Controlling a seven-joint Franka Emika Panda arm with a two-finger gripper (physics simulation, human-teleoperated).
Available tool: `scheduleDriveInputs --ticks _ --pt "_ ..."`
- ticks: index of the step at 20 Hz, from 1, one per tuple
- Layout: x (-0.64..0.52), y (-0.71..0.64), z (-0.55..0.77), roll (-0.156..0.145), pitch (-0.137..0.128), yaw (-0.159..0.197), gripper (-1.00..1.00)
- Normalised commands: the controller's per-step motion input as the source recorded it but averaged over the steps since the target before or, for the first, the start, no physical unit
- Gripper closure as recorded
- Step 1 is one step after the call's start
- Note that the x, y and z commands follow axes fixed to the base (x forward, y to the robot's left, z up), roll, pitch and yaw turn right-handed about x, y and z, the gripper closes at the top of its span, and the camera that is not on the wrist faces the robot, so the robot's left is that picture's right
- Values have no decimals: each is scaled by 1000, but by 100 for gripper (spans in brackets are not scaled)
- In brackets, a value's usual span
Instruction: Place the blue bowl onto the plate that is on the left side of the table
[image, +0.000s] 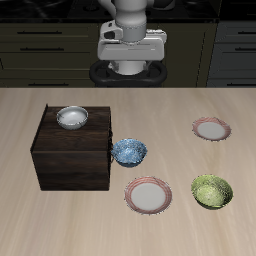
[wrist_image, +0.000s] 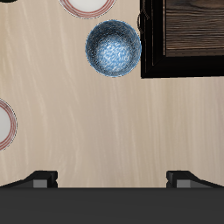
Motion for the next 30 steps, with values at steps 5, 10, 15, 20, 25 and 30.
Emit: scheduleDriveInputs --ticks 5,10,15,20,25,30 --pt "319 83 -62 11 15 23 -100" --pt "320 116 11 22 -3 -13 -100" --pt "195 116 -45 21 8 0 -100" --pt "246 125 -51 -3 -4 9 -100" --pt "230 65 61 2 -23 -18 -100" --pt "176 63 39 2 -20 -9 -100"
